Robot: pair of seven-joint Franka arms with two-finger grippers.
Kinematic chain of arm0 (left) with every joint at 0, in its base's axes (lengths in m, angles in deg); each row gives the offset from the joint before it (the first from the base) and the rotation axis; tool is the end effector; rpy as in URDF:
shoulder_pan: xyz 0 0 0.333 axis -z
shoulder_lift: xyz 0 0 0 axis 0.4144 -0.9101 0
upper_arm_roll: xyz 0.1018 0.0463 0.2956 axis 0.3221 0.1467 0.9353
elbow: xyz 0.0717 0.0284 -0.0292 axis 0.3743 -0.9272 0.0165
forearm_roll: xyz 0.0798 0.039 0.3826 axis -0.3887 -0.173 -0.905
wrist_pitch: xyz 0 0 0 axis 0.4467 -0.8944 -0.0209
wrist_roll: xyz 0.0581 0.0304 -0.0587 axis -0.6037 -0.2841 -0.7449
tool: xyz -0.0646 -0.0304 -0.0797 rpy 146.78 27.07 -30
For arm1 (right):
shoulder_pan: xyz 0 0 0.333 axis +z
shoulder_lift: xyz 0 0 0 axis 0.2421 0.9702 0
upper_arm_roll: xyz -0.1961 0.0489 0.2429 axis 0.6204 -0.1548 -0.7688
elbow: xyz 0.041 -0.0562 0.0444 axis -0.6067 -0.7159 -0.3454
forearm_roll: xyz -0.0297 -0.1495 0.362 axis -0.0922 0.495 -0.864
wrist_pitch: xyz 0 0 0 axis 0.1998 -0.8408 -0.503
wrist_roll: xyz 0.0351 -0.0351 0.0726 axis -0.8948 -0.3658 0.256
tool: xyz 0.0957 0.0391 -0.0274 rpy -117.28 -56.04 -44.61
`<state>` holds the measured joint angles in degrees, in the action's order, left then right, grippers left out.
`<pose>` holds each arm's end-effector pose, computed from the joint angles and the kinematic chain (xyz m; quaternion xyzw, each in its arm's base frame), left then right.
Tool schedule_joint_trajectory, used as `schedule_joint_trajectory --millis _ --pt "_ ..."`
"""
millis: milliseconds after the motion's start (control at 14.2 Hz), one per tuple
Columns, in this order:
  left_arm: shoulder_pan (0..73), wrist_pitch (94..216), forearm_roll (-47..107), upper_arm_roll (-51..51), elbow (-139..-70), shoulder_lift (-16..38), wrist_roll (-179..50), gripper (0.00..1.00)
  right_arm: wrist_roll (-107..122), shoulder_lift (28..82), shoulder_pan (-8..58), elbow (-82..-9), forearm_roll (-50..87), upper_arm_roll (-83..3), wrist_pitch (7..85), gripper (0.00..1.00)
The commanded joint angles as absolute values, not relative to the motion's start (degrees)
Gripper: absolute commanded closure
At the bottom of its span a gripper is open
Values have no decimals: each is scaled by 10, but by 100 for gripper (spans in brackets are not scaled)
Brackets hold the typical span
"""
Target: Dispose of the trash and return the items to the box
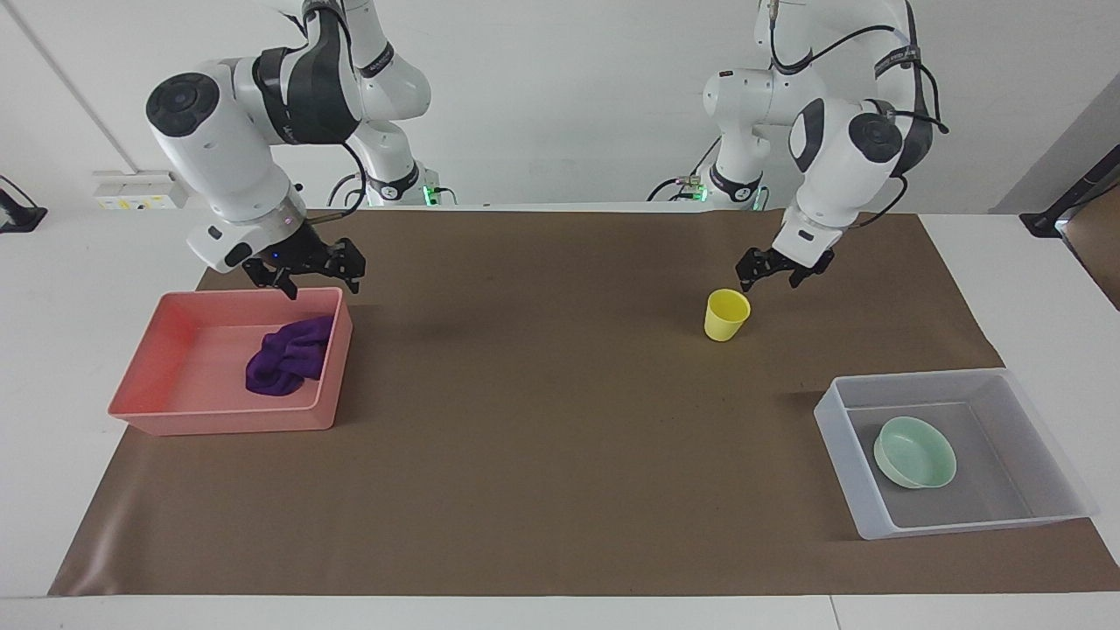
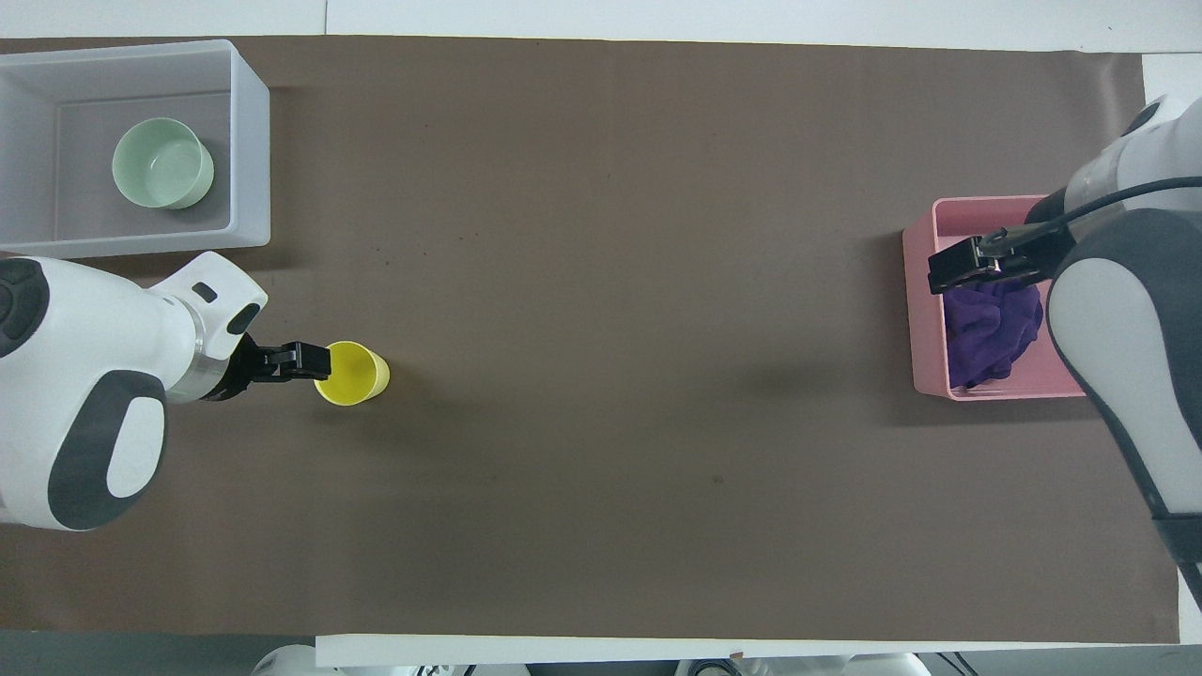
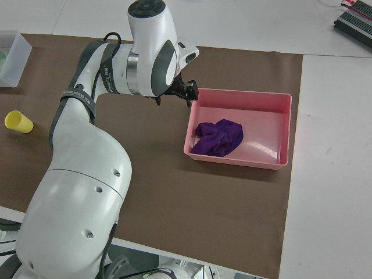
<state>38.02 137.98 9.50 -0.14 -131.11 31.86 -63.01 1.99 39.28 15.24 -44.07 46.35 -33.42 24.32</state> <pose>0.4455 -0.1347 0.3982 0.9992 0.0032 -0.0337 0.0198 0.5487 0.0233 0.5382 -0.9978 -0.0347 0.0513 0.0240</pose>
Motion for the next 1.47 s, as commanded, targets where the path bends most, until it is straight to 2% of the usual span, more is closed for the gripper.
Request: schedule_joint_trajectory --millis 0,70,140,211,281,632,772,842,982,1123,1404 --pt "398 1473 84 7 -1376 317 -667 49 18 398 146 -374 466 -333 172 1" --pt "399 1486 84 7 -1380 315 -685 62 18 398 145 -354 467 -333 145 1" --pt "399 1488 84 8 -1380 308 -686 79 19 398 142 -335 471 -332 118 1" --pt "400 1488 84 8 -1380 308 -687 90 25 398 140 -326 475 -332 104 1" --pt "397 1488 84 8 -1380 308 -687 95 27 393 139 -325 475 -330 96 1" --pt "392 1464 84 10 -1367 314 -698 97 113 382 140 -335 474 -327 99 1" --pt "372 1396 84 12 -1288 315 -701 99 113 380 141 -341 474 -327 99 1" --pt "346 1343 84 12 -1210 298 -700 100 113 377 140 -342 474 -327 97 1" --pt "291 1306 80 13 -1078 227 -694 100 113 376 139 -342 474 -327 97 1" --pt "237 1354 78 13 -1016 165 -694 100 112 375 139 -343 474 -327 98 1" --pt "182 1445 54 13 -897 27 -692 100 113 375 138 -345 474 -327 98 1"
